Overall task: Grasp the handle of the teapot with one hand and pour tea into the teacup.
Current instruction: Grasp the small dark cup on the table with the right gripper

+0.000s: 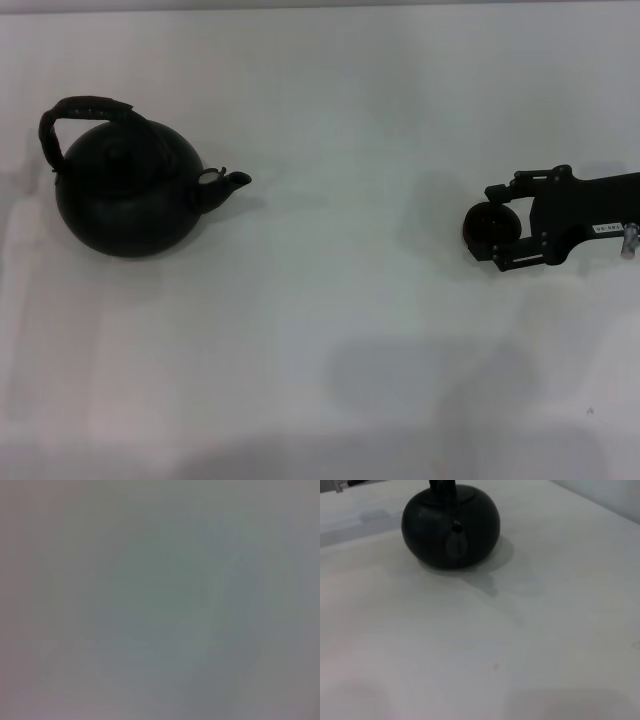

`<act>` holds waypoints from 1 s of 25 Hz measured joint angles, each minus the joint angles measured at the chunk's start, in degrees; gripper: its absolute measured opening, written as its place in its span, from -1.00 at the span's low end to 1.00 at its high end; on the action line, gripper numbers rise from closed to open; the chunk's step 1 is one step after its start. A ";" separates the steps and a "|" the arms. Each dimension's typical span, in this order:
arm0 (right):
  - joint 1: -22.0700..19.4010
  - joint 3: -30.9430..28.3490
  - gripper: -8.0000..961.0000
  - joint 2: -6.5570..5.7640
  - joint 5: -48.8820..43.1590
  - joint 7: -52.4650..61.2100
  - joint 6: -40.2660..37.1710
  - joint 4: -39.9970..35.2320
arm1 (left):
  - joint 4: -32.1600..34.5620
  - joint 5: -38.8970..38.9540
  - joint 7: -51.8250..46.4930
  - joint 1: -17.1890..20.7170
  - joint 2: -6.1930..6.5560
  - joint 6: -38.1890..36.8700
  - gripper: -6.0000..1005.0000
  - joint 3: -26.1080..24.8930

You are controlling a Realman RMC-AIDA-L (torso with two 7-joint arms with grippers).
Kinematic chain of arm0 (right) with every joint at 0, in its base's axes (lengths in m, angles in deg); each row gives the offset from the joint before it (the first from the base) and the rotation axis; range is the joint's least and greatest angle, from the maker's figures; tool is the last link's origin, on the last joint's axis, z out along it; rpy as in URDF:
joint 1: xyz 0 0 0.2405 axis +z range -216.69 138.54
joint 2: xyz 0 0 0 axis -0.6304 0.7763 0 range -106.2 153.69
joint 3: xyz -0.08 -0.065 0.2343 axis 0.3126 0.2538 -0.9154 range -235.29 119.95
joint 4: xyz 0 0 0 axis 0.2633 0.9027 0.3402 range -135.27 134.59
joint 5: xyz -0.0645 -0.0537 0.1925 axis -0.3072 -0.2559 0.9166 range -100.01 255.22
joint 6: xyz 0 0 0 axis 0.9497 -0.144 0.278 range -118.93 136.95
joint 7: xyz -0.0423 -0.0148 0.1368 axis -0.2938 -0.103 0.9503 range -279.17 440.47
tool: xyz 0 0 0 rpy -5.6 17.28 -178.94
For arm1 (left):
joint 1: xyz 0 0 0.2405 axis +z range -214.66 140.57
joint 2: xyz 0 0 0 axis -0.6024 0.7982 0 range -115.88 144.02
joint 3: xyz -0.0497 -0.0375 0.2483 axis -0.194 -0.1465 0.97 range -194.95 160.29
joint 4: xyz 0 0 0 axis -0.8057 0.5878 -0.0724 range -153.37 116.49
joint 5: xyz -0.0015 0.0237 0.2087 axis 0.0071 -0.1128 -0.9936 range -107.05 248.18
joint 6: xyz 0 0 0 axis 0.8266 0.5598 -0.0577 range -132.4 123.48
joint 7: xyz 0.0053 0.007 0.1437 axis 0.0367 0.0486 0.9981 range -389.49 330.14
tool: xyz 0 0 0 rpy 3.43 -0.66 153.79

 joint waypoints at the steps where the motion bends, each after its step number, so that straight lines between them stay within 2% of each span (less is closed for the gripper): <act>1: 0.00 0.20 0.78 0.00 0.00 -0.03 -0.18 0.03 | 0.00 0.00 -0.04 0.07 0.00 0.00 0.59 0.03; 25: 0.21 0.59 0.78 0.00 0.08 -0.05 -1.50 0.01 | 0.00 -0.09 -0.20 -0.06 0.00 0.00 0.59 0.09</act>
